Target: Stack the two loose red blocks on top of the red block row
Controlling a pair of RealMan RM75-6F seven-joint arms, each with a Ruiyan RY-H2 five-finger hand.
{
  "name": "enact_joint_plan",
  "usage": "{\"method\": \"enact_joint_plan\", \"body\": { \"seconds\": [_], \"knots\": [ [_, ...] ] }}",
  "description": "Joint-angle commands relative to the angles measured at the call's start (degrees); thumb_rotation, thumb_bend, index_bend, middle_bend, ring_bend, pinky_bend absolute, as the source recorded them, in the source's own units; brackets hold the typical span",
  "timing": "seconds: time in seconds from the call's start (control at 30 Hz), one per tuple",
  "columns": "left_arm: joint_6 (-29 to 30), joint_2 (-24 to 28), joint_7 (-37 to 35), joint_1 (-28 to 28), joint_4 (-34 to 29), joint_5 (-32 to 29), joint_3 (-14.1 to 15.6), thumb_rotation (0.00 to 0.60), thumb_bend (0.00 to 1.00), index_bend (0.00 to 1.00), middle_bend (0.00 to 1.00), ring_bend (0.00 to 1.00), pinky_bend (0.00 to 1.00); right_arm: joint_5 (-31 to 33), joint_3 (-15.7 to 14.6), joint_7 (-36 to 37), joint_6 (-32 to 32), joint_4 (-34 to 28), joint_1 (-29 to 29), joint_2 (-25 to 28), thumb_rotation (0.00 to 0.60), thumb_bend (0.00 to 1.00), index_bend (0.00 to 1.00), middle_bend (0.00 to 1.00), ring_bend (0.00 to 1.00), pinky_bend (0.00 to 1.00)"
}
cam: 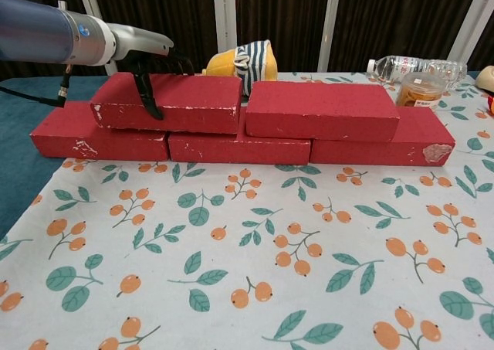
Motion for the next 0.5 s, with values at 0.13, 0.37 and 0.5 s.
{"method": "enact_joint_plan", "body": {
  "seconds": [0.13,0.37,0.5],
  "knots": [
    [1.2,-0.7,1.0,-1.0,0.1,-1.7,0.8,0.6,0.0,0.23,0.33,0.27,0.25,-0.1,0.0,0.3,0.0,0.1,-0.1,0.1,0.6,0.1,0.0,0.0,0.0,0.0],
    [2.5,-1.1,2.3,-2.0,-0.3,-3.7,1.3,0.6,0.0,0.23,0.33,0.27,0.25,-0.3,0.0,0.7,0.1,0.1,-0.2,0.3,0.6,0.1,0.0,0.0,0.0,0.0],
    [3.4,-1.4,3.3,-2.7,-0.5,-5.5,1.5,0.6,0.0,0.23,0.33,0.27,0.25,-0.4,0.0,0.8,0.3,0.1,-0.2,0.3,0.6,0.1,0.0,0.0,0.0,0.0]
  ]
}}
